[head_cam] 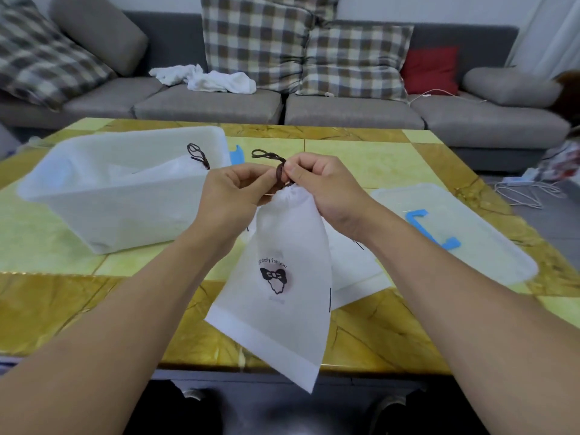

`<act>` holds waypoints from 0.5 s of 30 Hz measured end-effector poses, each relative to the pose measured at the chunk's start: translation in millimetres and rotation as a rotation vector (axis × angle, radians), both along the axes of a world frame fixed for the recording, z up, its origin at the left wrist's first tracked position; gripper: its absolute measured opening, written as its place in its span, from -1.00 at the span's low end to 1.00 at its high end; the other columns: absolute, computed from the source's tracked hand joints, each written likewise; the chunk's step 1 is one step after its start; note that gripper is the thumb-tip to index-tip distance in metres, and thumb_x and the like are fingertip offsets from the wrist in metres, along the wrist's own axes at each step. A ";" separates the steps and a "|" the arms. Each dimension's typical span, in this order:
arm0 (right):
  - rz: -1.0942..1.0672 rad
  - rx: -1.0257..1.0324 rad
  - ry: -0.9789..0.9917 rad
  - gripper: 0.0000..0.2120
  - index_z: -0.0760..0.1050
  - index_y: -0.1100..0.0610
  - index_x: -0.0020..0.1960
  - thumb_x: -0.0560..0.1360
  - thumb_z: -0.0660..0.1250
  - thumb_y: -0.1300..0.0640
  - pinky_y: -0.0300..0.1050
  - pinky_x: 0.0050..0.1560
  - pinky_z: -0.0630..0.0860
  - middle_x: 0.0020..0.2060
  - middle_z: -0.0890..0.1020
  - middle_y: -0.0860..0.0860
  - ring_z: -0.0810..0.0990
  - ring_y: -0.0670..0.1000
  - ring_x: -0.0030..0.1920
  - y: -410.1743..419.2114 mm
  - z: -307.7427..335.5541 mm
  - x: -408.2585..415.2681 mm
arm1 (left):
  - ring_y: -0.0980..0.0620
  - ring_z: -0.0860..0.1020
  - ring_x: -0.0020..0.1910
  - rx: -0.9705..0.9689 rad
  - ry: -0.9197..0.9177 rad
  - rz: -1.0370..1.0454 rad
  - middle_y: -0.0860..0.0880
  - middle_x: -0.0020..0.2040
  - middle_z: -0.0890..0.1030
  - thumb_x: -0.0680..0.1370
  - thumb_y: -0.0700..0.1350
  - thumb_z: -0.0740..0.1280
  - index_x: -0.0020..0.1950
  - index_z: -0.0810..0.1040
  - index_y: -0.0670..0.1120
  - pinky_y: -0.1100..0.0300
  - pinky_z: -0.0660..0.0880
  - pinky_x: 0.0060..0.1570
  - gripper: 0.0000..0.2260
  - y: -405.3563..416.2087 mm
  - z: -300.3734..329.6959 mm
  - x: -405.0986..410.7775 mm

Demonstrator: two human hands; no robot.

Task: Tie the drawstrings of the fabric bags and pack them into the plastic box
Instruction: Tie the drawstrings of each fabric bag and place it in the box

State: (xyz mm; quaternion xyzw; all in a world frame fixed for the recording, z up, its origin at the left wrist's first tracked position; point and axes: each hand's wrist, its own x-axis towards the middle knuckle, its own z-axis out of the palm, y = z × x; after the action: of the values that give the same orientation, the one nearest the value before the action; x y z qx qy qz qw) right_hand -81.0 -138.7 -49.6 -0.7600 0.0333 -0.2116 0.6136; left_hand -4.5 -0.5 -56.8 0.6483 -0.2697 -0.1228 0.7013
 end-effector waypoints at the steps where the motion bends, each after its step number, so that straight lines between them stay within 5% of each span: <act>1: -0.026 -0.047 0.002 -0.73 0.53 0.15 -0.21 0.66 0.23 0.23 -0.21 -0.14 0.41 -0.29 0.57 -0.05 0.47 -0.09 -0.25 0.4 0.5 -0.1 | 0.08 0.65 -0.24 -0.004 0.025 -0.001 -0.07 -0.19 0.73 0.59 -0.18 0.39 -0.08 0.71 -0.19 0.28 0.56 -0.18 -0.87 -0.4 -0.2 -1.3; 5: -0.053 -0.117 0.074 -0.72 0.50 0.12 -0.25 0.63 0.24 0.24 -0.17 -0.23 0.36 -0.31 0.53 0.00 0.43 -0.03 -0.26 4.8 1.4 0.2 | 0.05 0.63 -0.22 0.052 -0.006 -0.004 -0.10 -0.16 0.73 0.47 -0.04 0.52 -0.11 0.74 -0.15 0.21 0.57 -0.11 -0.83 1.4 -1.6 -4.6; 10: 0.013 0.038 0.151 -0.71 0.46 0.10 -0.25 0.66 0.21 0.20 -0.25 -0.41 0.32 -0.32 0.46 0.05 0.36 -0.03 -0.36 1.1 1.5 -3.4 | -0.07 0.70 -0.11 0.061 -0.014 -0.057 -0.16 -0.11 0.74 0.49 -0.27 0.48 -0.07 0.73 -0.17 0.12 0.63 0.03 -0.94 4.9 -1.7 -3.4; 15: -0.008 -0.051 0.125 -0.79 0.45 0.29 -0.14 0.64 0.22 0.23 -0.15 -0.34 0.28 -0.27 0.42 0.12 0.33 0.05 -0.28 -0.5 -1.8 -1.4 | 0.07 0.66 -0.26 0.048 0.101 -0.065 -0.07 -0.23 0.73 0.52 -0.28 0.45 -0.11 0.71 -0.18 0.30 0.58 -0.18 -0.95 2.9 -1.4 -4.0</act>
State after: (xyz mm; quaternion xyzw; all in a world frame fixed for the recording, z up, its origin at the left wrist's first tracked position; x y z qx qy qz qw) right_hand -82.4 -139.3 -51.4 -0.7870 0.0690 -0.1668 0.5899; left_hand -8.5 2.4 -58.3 0.6488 -0.2518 -0.1845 0.6940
